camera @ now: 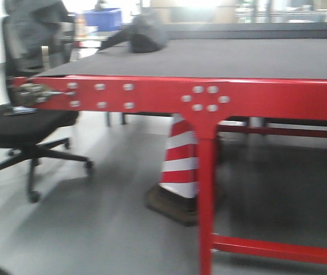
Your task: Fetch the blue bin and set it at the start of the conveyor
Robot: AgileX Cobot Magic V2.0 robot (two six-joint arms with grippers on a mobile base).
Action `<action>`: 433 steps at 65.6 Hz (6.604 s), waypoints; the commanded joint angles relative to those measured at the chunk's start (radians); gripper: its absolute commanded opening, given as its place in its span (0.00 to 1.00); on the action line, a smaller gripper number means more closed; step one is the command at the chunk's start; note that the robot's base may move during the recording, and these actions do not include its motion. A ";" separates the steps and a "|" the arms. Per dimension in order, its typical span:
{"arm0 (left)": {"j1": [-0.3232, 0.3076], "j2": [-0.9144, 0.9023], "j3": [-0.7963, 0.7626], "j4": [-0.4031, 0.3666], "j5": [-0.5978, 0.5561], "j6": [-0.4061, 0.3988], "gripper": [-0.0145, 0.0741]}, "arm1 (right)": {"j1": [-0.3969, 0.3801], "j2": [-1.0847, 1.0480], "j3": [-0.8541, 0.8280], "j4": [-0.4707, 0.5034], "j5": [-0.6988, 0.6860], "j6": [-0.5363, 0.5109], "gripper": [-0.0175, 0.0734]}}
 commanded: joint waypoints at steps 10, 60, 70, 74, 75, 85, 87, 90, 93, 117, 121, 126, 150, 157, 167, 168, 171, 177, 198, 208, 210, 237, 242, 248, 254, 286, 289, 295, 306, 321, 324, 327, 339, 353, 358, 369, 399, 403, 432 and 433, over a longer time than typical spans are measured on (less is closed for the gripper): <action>-0.006 -0.005 -0.011 0.014 -0.049 0.004 0.04 | 0.000 -0.005 -0.013 -0.026 -0.024 -0.007 0.01; -0.006 -0.005 -0.011 0.014 -0.049 0.004 0.04 | 0.000 -0.005 -0.013 -0.026 -0.035 -0.007 0.01; -0.006 -0.005 -0.011 0.014 -0.049 0.004 0.04 | 0.000 -0.005 -0.013 -0.026 -0.037 -0.007 0.01; -0.006 -0.005 -0.011 0.014 -0.049 0.004 0.04 | 0.000 -0.005 -0.013 -0.026 -0.037 -0.007 0.01; -0.006 -0.005 -0.011 0.014 -0.049 0.004 0.04 | 0.000 -0.005 -0.013 -0.026 -0.037 -0.007 0.01; -0.006 -0.005 -0.011 0.024 -0.049 0.004 0.04 | 0.000 -0.005 -0.013 -0.026 -0.037 -0.007 0.01; -0.006 -0.005 -0.011 0.026 -0.049 0.004 0.04 | 0.000 -0.005 -0.013 -0.026 -0.037 -0.007 0.01; -0.006 -0.005 -0.011 0.026 -0.049 0.004 0.04 | 0.000 -0.005 -0.013 -0.026 -0.037 -0.007 0.01; -0.006 -0.005 -0.011 0.026 -0.049 0.004 0.04 | 0.000 -0.005 -0.013 -0.026 -0.037 -0.007 0.01; -0.006 -0.005 -0.011 0.028 -0.049 0.004 0.04 | 0.000 -0.005 -0.013 -0.026 -0.035 -0.007 0.01; -0.006 -0.005 -0.011 0.028 -0.049 0.004 0.04 | 0.000 -0.005 -0.013 -0.026 -0.035 -0.007 0.01; -0.006 -0.005 -0.011 0.028 -0.049 0.004 0.04 | 0.000 -0.005 -0.013 -0.026 -0.027 -0.007 0.01; -0.006 -0.005 -0.011 0.028 -0.049 0.004 0.04 | 0.000 -0.005 -0.013 -0.026 -0.020 -0.007 0.01; -0.006 -0.005 -0.011 0.028 -0.049 0.004 0.04 | 0.000 -0.005 -0.013 -0.026 -0.020 -0.007 0.01; -0.006 -0.005 -0.011 0.028 -0.049 0.004 0.04 | 0.000 -0.005 -0.013 -0.026 -0.020 -0.007 0.01; -0.006 -0.005 -0.011 0.028 -0.049 0.004 0.04 | 0.000 -0.005 -0.013 -0.026 -0.020 -0.007 0.01; -0.006 -0.005 -0.011 0.028 -0.049 0.004 0.04 | 0.000 -0.005 -0.013 -0.026 -0.020 -0.007 0.01; -0.006 -0.005 -0.011 0.028 -0.049 0.004 0.04 | 0.000 -0.005 -0.013 -0.026 -0.020 -0.007 0.01; -0.006 -0.005 -0.011 0.028 -0.049 0.004 0.04 | 0.000 -0.005 -0.013 -0.026 -0.065 -0.007 0.01; -0.006 -0.005 -0.011 0.028 -0.049 0.004 0.04 | 0.000 -0.005 -0.013 -0.026 -0.086 -0.007 0.01; -0.006 -0.005 -0.011 0.028 -0.049 0.004 0.04 | 0.000 -0.005 -0.013 -0.024 -0.105 -0.007 0.01; 0.004 0.024 -0.005 0.022 -0.032 0.004 0.04 | 0.000 0.016 0.007 -0.004 -0.130 -0.007 0.01; 0.020 0.040 0.036 -0.010 -0.046 0.004 0.04 | 0.000 0.016 0.056 -0.011 -0.215 -0.007 0.01; 0.054 0.044 0.142 -0.081 -0.140 0.004 0.04 | -0.016 0.016 0.158 -0.011 -0.272 0.034 0.01; 0.095 0.044 0.276 -0.170 -0.274 0.002 0.04 | -0.038 0.016 0.277 -0.012 -0.352 0.097 0.01; 0.215 0.084 0.630 -0.200 -0.668 0.000 0.04 | -0.138 0.122 0.712 -0.012 -0.794 0.181 0.01; 0.215 0.101 0.630 -0.202 -0.666 0.000 0.04 | -0.138 0.139 0.709 -0.012 -0.794 0.181 0.01; 0.213 0.126 0.630 -0.202 -0.679 0.000 0.04 | -0.138 0.165 0.702 -0.012 -0.794 0.181 0.01; 0.211 0.161 0.630 -0.208 -0.684 0.000 0.04 | -0.138 0.185 0.699 -0.012 -0.794 0.181 0.01; 0.200 0.186 0.630 -0.215 -0.675 0.000 0.04 | -0.149 0.187 0.686 -0.012 -0.789 0.181 0.03; 0.200 0.192 0.630 -0.209 -0.668 0.008 0.04 | -0.151 0.187 0.684 -0.012 -0.789 0.181 0.12; 0.200 0.196 0.630 -0.199 -0.663 0.008 0.04 | -0.153 0.187 0.677 -0.012 -0.786 0.181 0.20; 0.200 0.196 0.630 -0.208 -0.623 0.008 0.08 | -0.157 0.187 0.666 -0.012 -0.787 0.181 0.54; 0.200 0.185 0.626 -0.201 -0.592 0.008 0.58 | -0.157 0.182 0.666 -0.012 -0.721 0.181 0.62; 0.202 0.174 0.626 -0.201 -0.569 0.005 0.80 | -0.157 0.179 0.666 -0.012 -0.704 0.181 0.62; 0.208 0.137 0.625 -0.199 -0.525 0.004 0.76 | -0.157 0.153 0.666 -0.012 -0.696 0.181 0.62; 0.163 -0.171 0.627 -0.207 -0.539 0.004 0.04 | -0.115 -0.167 0.666 -0.012 -0.516 0.173 0.06; 0.146 -0.196 0.642 -0.209 -0.535 0.004 0.04 | -0.104 -0.205 0.676 -0.012 -0.506 0.143 0.01; 0.027 -0.401 1.002 -0.251 -0.844 0.004 0.04 | -0.073 -0.518 0.981 -0.013 -0.712 0.062 0.01; 0.027 -0.414 1.017 -0.251 -0.852 0.004 0.04 | -0.073 -0.536 0.994 -0.013 -0.712 0.062 0.01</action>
